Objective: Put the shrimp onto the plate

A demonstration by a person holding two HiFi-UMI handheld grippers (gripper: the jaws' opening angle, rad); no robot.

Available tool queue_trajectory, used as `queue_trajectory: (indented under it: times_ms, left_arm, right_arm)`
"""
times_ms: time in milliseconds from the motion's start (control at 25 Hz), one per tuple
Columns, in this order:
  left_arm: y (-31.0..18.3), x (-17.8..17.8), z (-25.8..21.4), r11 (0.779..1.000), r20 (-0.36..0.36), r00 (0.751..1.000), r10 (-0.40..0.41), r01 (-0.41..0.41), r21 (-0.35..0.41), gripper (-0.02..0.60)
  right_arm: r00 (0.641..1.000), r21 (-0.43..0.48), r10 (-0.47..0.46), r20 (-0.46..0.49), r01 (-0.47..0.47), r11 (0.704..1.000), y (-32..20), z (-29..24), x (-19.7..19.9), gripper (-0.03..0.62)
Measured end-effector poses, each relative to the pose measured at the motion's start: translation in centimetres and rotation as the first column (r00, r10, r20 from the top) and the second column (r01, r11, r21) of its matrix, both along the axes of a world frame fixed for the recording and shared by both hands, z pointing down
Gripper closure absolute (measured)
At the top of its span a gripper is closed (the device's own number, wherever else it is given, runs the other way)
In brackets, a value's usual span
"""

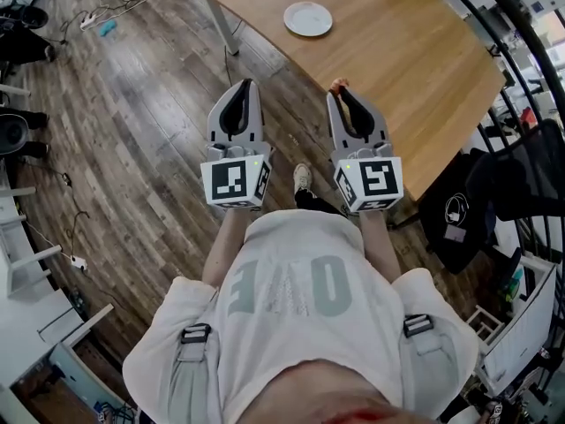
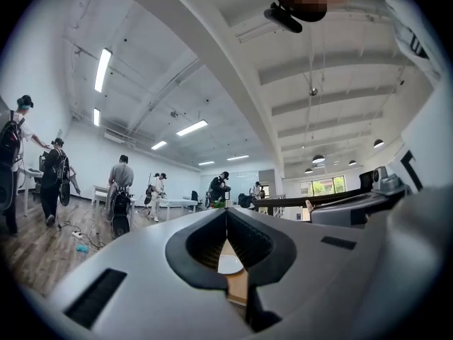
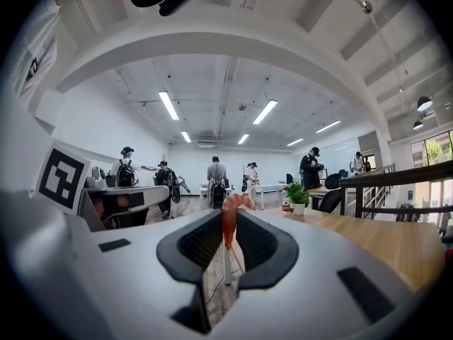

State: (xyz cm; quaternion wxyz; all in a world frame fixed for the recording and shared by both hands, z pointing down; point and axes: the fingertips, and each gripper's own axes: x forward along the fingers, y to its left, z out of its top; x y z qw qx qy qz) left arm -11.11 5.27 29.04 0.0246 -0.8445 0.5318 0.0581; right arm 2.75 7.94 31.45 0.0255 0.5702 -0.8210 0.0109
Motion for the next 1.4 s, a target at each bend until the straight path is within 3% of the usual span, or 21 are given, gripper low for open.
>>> queue_trajectory:
  times_ms: [520, 920, 1400]
  left_arm:
    - [-10.6, 2.7, 0.9, 0.997, 0.027, 0.997, -0.071, 0.072, -0.021, 0.572]
    - [-14.4, 2.8, 0.5, 0.995, 0.047, 0.995, -0.093, 0.094, -0.014, 0.572]
    - [-21.6, 3.2, -1.3, 0.999, 0.024, 1.000, -0.018, 0.017, 0.032, 0.572]
  right_arm:
    - [0.999, 0.005, -0.044, -0.001, 0.044, 0.999, -10.4, 0.1, 4.3, 0.528]
    - [0.999, -0.020, -0.040, 0.020, 0.040, 0.999, -14.9, 0.7, 5.3, 0.528]
    - [1.000, -0.009, 0.020, 0.007, -0.020, 1.000, -20.5, -0.3, 4.8, 0.528]
